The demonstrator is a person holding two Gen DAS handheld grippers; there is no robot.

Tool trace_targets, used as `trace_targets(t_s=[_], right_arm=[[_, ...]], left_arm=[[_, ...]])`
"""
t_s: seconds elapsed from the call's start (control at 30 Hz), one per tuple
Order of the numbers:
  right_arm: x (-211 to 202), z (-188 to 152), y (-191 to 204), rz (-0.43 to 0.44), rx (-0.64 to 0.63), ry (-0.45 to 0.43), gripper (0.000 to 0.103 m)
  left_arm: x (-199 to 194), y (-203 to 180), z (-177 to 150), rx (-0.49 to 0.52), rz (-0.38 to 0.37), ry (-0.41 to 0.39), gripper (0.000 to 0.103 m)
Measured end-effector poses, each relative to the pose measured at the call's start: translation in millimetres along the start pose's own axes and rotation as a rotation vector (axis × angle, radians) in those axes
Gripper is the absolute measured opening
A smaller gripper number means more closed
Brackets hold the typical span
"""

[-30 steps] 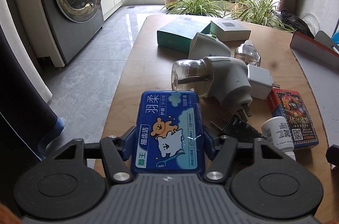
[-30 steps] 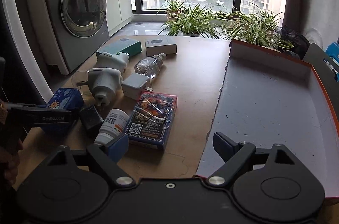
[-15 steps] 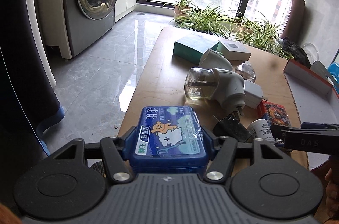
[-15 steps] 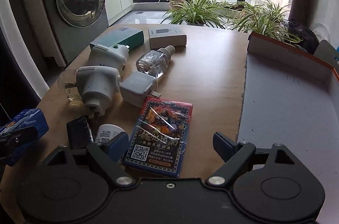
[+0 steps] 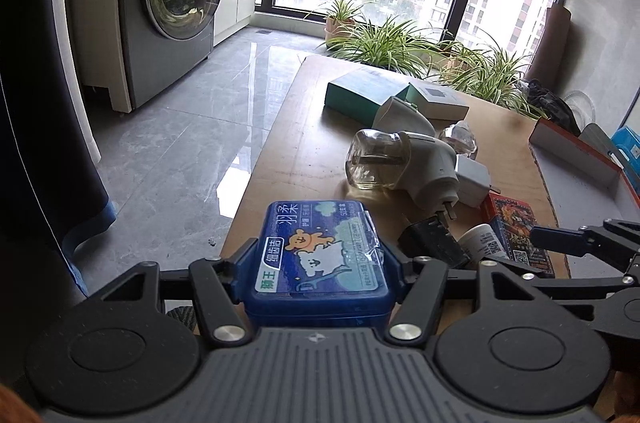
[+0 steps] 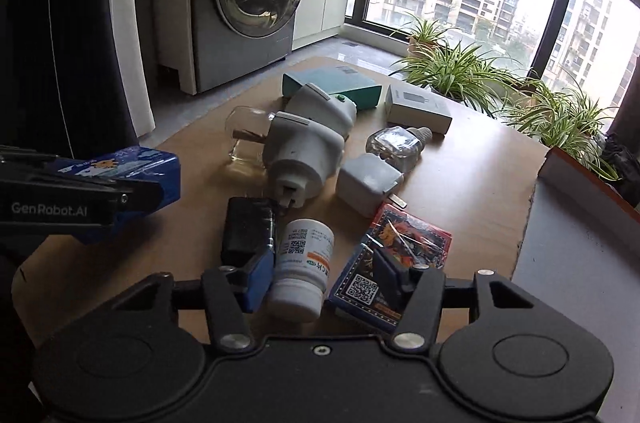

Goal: Organize rigid objects
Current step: 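Grasp the blue cartoon box with the left tool while the right tool grasps the white pill bottle, then carry the blue box and the pill bottle over to the orange-rimmed tray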

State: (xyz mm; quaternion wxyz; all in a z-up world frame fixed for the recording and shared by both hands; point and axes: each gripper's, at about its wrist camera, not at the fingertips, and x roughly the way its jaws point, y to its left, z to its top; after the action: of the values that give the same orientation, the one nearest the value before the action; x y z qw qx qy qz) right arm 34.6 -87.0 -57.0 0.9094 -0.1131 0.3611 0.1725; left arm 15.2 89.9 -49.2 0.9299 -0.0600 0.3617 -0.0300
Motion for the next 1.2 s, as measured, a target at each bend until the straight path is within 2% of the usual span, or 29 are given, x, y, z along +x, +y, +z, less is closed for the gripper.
trace_targets(t_s=[0.1,0.17,0.23,0.43,0.57,0.77,1.0,1.2], right_arm=[[10.8,-1.1,7.7,-0.003,-0.079,0.030,0.068],[11.6,-0.6,6.4,-0.016,-0.074,0.029,0.060],[10.5,2.8,-0.4,0.008,-0.045,0.028,0.046],[15.0,-0.4,6.8,0.041,-0.067,0.082,0.041],[8.6,-3.4,-0.6,0.061,0.003,0.051,0.040],[-30.0,2.6,-20.0,0.062,0.070,-0.036,0.040],[-76.5,-2.1,-74.6,-0.035,0.205,-0.093,0.040],[-105.7,-16.8,-135.6,-0.159,0.322,-0.121,0.040]], left_arm=[[0.2,1.8,-0.4,-0.006,0.000,0.000,0.063],[0.3,1.7,-1.0,-0.005,0.000,-0.001,0.063],[-0.2,1.2,-0.9,-0.003,-0.002,-0.006,0.063],[-2.8,-7.0,-1.5,0.014,-0.010,-0.017,0.063],[-7.3,-11.7,-2.0,0.023,-0.005,-0.023,0.063],[-18.5,-22.1,3.2,0.038,-0.009,-0.054,0.063],[-30.8,-59.3,17.9,0.062,-0.074,-0.094,0.063],[-24.9,-114.1,29.0,0.107,-0.180,-0.087,0.063]])
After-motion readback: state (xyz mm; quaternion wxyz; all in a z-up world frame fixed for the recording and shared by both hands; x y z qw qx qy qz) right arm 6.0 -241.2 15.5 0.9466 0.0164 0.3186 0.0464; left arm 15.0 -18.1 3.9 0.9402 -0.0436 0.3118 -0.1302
